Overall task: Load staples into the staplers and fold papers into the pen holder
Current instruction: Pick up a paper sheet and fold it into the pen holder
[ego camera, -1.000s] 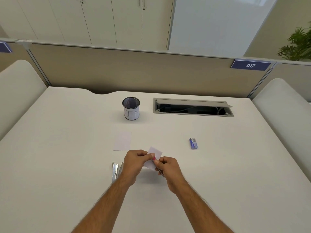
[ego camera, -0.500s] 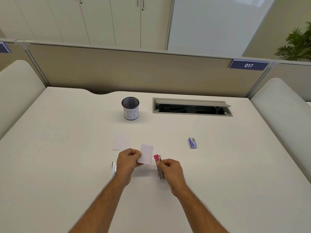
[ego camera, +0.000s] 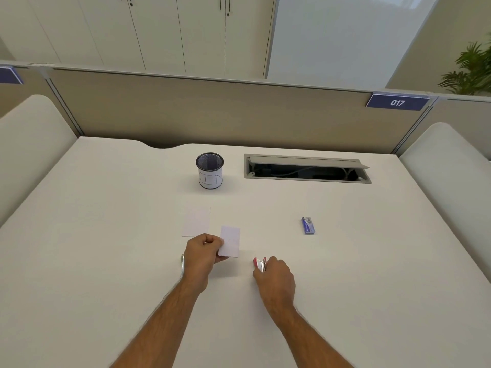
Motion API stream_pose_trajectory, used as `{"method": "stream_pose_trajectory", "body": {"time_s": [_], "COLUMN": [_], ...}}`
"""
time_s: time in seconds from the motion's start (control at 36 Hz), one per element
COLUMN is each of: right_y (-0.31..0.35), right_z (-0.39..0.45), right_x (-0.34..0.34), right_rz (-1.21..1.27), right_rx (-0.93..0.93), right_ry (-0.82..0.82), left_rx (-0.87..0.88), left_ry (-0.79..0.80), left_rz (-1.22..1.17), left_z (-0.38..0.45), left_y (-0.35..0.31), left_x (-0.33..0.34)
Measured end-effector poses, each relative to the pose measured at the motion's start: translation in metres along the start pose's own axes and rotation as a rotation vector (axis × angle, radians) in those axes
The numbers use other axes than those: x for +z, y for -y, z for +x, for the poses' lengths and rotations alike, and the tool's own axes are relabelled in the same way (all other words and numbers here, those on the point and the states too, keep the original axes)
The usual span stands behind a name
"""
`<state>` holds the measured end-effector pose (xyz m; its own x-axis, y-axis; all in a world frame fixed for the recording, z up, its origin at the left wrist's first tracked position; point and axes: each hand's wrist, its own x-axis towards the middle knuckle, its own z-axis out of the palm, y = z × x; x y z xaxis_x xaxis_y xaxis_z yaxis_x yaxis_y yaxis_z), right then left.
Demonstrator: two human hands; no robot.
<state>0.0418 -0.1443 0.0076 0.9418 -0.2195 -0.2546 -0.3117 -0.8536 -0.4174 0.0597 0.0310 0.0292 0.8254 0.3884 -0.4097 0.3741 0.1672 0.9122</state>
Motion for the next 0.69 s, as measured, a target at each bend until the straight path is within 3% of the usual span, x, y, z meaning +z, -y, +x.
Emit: {"method": "stream_pose_trajectory", "body": {"time_s": [0.33,0.56,0.61,0.69], "right_y": [-0.001,0.023,0.031,0.043], "right_z": [-0.006,-0.011,-0.013,-0.016], "right_x": [-0.005,-0.017,-0.018,-0.027], "right_rz": [0.015,0.089,0.213,0.620], "right_rx": [0.032,-0.231,-0.240,-0.136], "right_ry": [-0.007,-0.182,-0.159,0.005], "left_rx": [0.024,0.057,0.113,0.279], "left_ry": [0.007,0.005,0.027,0.087], "left_rz": [0.029,0.092,0.145,0.284], "left_z": [-0.003,-0.010,-0.014,-0.021], "left_y": [-0.002,-0.006,-0.008,-0.010], "left_x": [0.002,0.007,0.009,0.013]}}
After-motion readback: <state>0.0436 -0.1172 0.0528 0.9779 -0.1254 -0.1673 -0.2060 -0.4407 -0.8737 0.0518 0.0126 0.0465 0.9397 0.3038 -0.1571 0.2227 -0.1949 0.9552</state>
